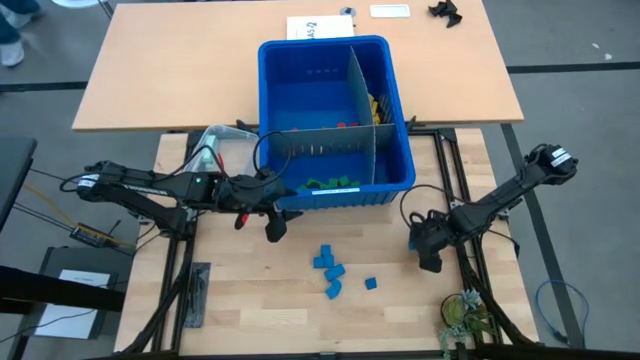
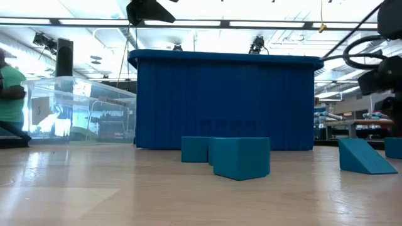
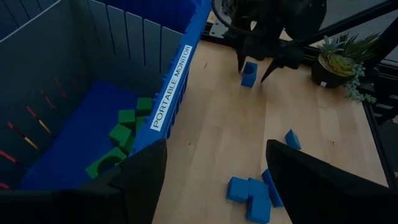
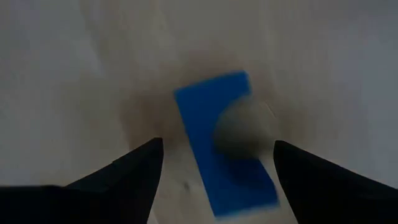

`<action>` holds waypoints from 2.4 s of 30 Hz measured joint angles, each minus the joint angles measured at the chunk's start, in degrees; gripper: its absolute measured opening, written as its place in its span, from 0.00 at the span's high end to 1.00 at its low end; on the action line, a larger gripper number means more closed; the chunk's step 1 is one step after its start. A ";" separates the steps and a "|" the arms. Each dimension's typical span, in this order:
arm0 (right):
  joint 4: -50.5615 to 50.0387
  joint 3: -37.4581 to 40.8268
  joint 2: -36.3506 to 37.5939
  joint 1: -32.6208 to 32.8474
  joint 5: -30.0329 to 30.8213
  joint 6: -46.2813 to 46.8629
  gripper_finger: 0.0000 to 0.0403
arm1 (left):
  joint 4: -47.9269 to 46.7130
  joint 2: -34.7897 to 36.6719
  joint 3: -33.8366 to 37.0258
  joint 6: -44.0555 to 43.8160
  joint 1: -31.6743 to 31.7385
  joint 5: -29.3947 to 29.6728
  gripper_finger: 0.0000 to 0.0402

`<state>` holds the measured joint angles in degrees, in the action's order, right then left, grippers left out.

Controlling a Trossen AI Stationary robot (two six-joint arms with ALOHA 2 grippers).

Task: Sort blocks
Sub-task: Put the blue block into the blue bin

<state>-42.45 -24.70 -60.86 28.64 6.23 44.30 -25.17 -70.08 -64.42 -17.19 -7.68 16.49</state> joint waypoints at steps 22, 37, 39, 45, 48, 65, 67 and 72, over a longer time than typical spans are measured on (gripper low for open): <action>3.76 0.23 -0.17 -0.02 -3.19 -1.78 0.92 | -0.02 0.00 0.00 0.00 0.00 0.09 0.29; 4.17 -12.40 -0.07 -0.02 0.81 -11.61 0.92 | -0.02 0.00 0.00 -0.02 0.00 0.04 0.29; 4.20 -15.14 -0.04 -0.02 2.53 -13.91 0.92 | -0.02 0.00 0.00 -0.02 0.00 0.06 0.29; 4.13 -23.73 -0.02 -0.39 7.03 -21.39 0.92 | 0.02 0.00 0.00 -0.07 0.00 0.04 0.29; 4.26 -27.76 0.01 -1.51 10.19 -22.77 0.92 | 0.21 0.00 0.00 -0.12 0.00 0.04 0.29; 1.89 -38.75 0.09 -21.95 12.42 -30.82 0.92 | 0.85 0.00 0.00 -0.02 0.00 0.02 0.29; 1.58 -38.96 0.11 -24.92 12.40 -32.48 0.92 | 0.87 0.00 0.00 -0.01 0.00 0.02 0.29; 0.83 -38.96 0.11 -31.50 12.16 -35.68 0.92 | 0.87 0.00 0.00 0.00 0.00 0.02 0.29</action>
<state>-41.63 -63.66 -60.75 -2.86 18.39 8.61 -24.29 -70.08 -64.42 -17.19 -7.68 16.51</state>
